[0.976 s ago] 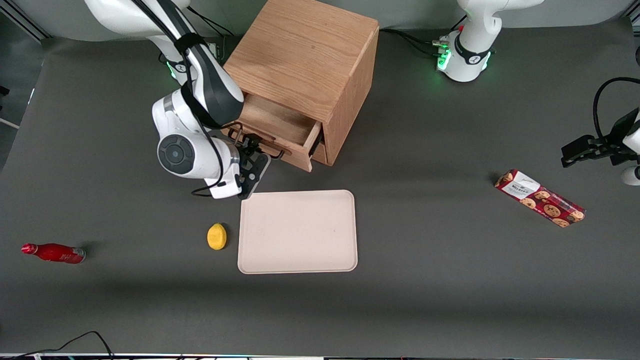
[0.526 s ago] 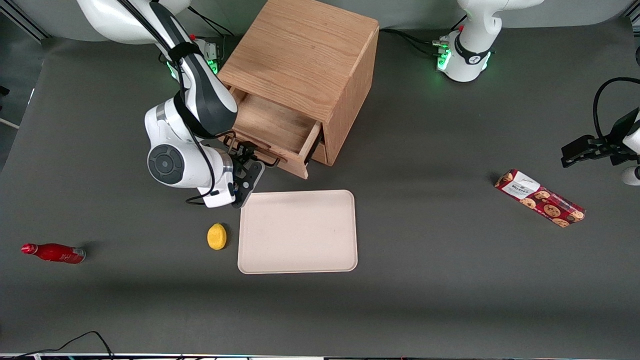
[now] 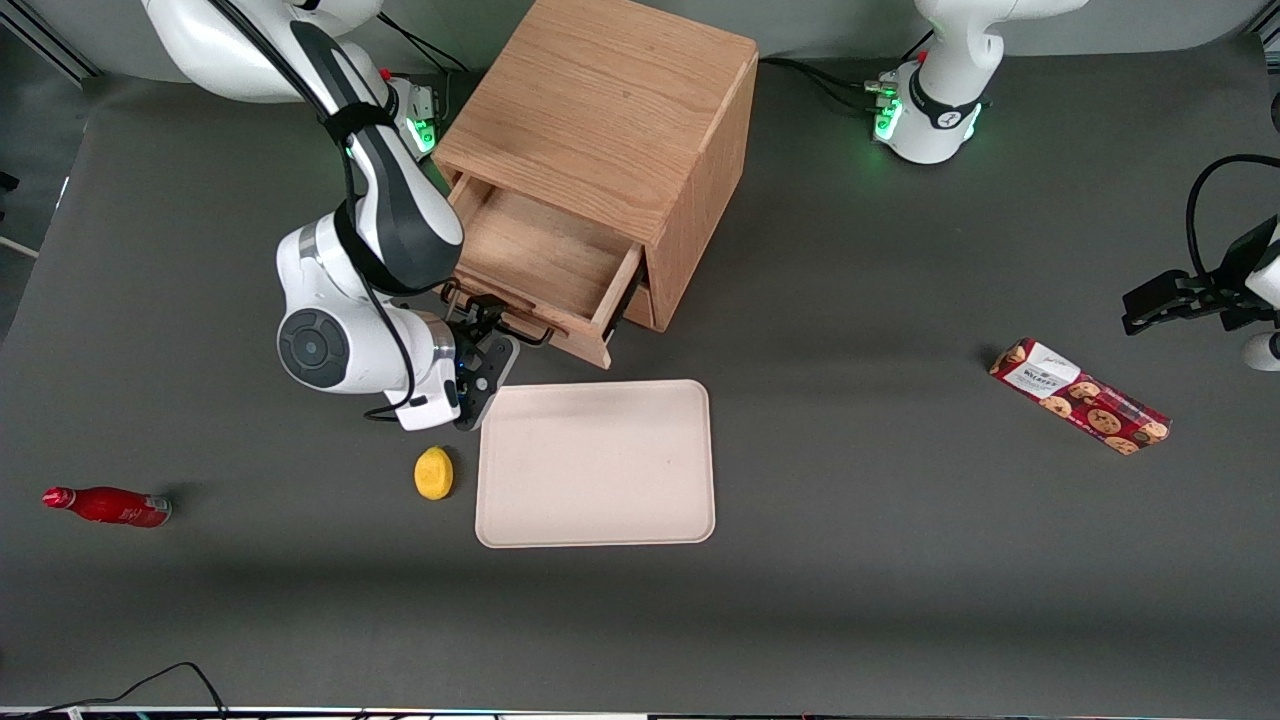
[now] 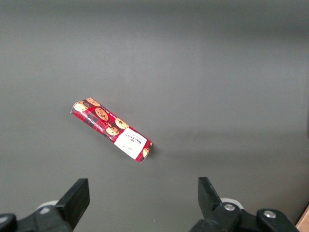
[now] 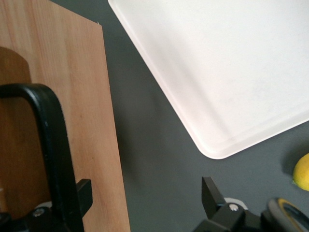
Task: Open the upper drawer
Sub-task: 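Pull the upper drawer outward by its handle with the right gripper, then keep pulling the drawer handle to extend the drawer further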
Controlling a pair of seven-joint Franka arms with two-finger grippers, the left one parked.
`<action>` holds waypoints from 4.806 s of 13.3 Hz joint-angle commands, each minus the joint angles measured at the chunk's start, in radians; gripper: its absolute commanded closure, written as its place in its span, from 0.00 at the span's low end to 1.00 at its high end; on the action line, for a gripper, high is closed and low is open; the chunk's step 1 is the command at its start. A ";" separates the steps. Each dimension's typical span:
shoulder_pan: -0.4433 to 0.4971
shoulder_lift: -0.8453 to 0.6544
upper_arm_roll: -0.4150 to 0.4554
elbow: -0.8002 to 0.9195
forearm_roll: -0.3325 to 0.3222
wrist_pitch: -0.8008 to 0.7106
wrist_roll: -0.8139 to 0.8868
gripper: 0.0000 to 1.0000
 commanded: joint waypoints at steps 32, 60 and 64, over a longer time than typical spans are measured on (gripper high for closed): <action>-0.147 0.131 -0.020 0.179 0.027 -0.073 -0.211 0.00; -0.087 0.257 -0.061 0.359 0.137 -0.079 -0.213 0.00; -0.096 0.258 -0.063 0.374 0.139 -0.079 -0.213 0.00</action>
